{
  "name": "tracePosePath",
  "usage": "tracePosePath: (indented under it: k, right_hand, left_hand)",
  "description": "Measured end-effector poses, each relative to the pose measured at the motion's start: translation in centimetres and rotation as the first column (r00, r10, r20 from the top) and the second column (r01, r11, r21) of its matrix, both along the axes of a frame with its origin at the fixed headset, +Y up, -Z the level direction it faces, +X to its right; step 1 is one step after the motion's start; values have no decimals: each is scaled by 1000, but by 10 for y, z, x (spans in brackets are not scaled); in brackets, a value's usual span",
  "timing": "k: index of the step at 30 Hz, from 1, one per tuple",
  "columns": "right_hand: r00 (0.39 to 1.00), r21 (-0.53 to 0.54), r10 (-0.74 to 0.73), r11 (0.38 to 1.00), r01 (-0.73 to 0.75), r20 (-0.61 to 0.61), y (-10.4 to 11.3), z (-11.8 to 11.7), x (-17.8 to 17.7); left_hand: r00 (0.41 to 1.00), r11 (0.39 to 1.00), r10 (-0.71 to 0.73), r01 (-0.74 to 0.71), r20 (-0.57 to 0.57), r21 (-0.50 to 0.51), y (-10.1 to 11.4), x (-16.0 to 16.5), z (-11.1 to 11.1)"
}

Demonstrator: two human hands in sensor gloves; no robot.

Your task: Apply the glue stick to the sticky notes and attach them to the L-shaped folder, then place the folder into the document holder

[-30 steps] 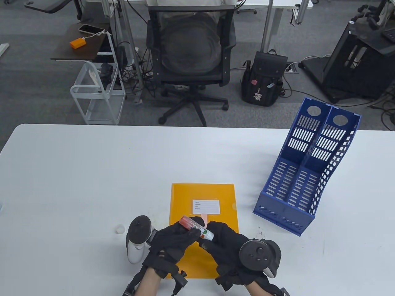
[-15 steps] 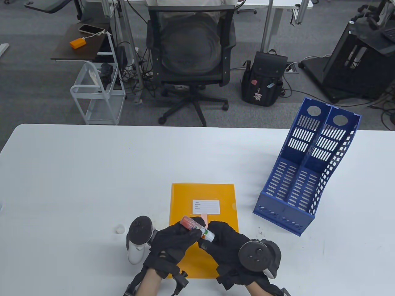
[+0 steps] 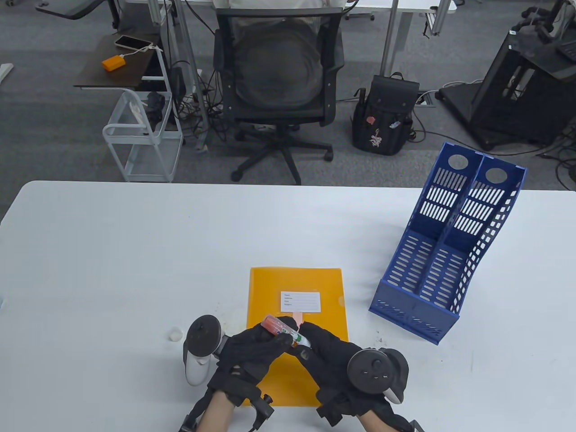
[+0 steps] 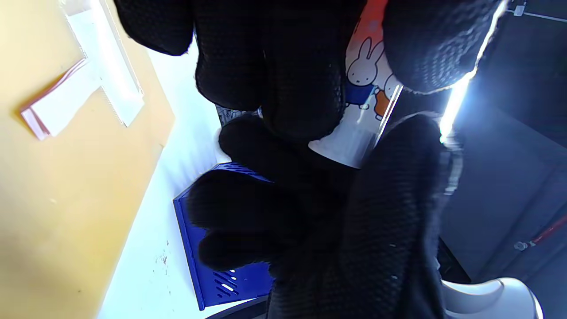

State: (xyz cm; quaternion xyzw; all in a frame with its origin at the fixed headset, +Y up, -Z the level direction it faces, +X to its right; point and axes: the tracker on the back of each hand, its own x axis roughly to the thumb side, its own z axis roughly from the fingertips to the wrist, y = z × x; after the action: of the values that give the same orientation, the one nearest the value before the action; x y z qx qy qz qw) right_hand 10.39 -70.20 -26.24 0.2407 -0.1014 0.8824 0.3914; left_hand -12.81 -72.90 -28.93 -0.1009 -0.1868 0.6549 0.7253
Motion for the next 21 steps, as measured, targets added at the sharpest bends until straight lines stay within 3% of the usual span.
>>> tracePosePath:
  k: [6, 9, 11, 17, 19, 21]
  right_hand:
    - [982, 197, 86, 973, -120, 170, 10, 9, 1]
    - [992, 150, 41, 987, -59, 119, 8, 9, -2]
    - [994, 104, 71, 991, -81, 88, 6, 9, -7]
    - [984, 97, 138, 984, -148, 109, 2, 7, -10]
    - [983, 101, 132, 984, -146, 128, 1, 7, -9]
    - [978, 113, 127, 983, -147, 166, 1, 6, -4]
  left_hand:
    - [1000, 1000, -14, 14, 22, 2, 1, 3, 0]
    - [999, 999, -36, 35, 10, 7, 2, 1, 2]
    - [996, 996, -90, 89, 26, 22, 3, 3, 2]
    - [962, 962, -272, 271, 22, 30, 7, 3, -2]
    - [932, 931, -363, 361, 19, 57, 12, -4, -3]
    - [863, 857, -501, 506, -71, 96, 20, -17, -1]
